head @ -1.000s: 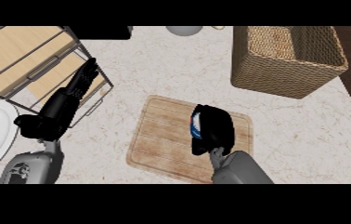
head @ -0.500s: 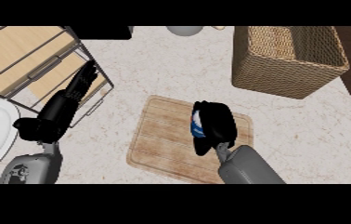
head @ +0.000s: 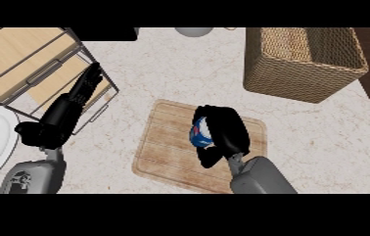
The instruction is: Pick the can from the cutting board and place it in the basket
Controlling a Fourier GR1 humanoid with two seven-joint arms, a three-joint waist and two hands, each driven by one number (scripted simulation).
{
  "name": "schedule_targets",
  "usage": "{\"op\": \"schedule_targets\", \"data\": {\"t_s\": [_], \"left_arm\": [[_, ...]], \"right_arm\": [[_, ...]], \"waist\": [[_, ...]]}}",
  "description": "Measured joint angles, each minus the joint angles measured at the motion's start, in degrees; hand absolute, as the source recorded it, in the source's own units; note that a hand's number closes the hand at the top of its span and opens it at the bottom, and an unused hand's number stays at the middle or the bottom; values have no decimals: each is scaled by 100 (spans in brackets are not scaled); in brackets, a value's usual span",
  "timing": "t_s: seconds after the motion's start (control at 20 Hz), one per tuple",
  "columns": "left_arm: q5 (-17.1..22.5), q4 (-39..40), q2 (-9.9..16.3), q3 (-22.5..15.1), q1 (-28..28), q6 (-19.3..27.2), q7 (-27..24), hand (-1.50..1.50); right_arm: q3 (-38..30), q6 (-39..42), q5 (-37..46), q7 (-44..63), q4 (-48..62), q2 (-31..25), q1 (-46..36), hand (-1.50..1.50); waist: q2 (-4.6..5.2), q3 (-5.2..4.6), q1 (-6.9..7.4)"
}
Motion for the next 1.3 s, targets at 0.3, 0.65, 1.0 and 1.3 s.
{"op": "schedule_targets", "data": {"t_s": [0.3, 0.65, 1.0, 1.3], "left_arm": [[19, -18, 33, 74, 1, 12, 45, 0], [-12, -99, -25, 14, -31, 17, 179, 0], [-28, 46, -32, 49, -79, -32, 43, 0], [-69, -16, -59, 25, 83, -67, -84, 0]], "right_arm": [[-170, -554, -610, -42, -1472, 190, 172, 150], [-554, -306, -821, 886, -3171, 209, 68, 150], [-1240, 354, -567, 1875, -3560, 138, -788, 150], [-2013, 392, -443, 1970, -2756, 109, -1780, 150]], "waist": [[-8, 9, -53], [3, 8, -33], [17, 6, 3], [26, 6, 42]]}}
